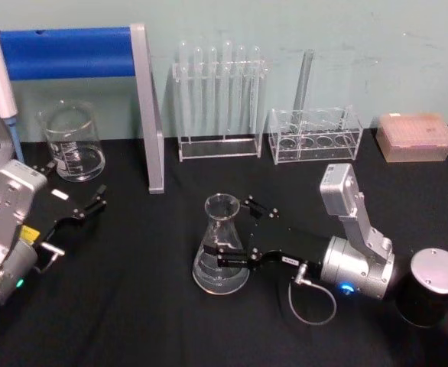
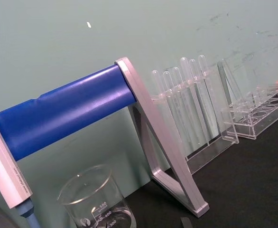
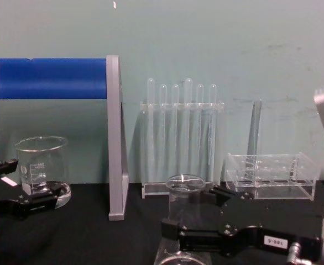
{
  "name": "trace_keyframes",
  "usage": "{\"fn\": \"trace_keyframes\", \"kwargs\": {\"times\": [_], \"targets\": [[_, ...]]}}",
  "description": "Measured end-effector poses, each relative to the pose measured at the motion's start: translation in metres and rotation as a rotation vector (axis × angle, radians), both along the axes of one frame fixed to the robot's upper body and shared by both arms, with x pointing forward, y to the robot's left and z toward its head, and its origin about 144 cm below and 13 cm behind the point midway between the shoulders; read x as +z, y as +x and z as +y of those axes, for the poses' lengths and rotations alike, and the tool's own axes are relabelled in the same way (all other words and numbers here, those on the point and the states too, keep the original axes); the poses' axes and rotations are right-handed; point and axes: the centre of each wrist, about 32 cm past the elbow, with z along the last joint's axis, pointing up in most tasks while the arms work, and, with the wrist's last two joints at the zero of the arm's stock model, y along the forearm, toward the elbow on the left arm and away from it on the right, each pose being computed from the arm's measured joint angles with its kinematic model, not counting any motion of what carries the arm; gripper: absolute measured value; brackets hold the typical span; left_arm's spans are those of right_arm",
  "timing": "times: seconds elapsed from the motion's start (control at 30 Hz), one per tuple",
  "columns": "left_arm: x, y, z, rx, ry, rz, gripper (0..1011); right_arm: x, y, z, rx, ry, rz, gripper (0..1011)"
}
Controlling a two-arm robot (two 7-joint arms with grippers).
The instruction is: Grasp the erlenmeyer flask with one hand, shake it three times, then place it back.
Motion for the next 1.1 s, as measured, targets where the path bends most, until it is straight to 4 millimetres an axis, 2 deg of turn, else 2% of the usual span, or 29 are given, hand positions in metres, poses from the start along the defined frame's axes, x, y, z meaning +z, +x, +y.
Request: {"fn": "trace_keyframes", "kwargs": {"times": [0.37,1.1], "targets": [[0.0,0.0,0.0,0.0,0.0,0.0,1001,0.0004,0.0062,0.0027,0.002,0.002,-0.001,1000],[0.0,0.0,0.0,0.0,0.0,0.0,1001,0.0004,0.0058,0.0024,0.0,0.003,-0.001,1000]]}}
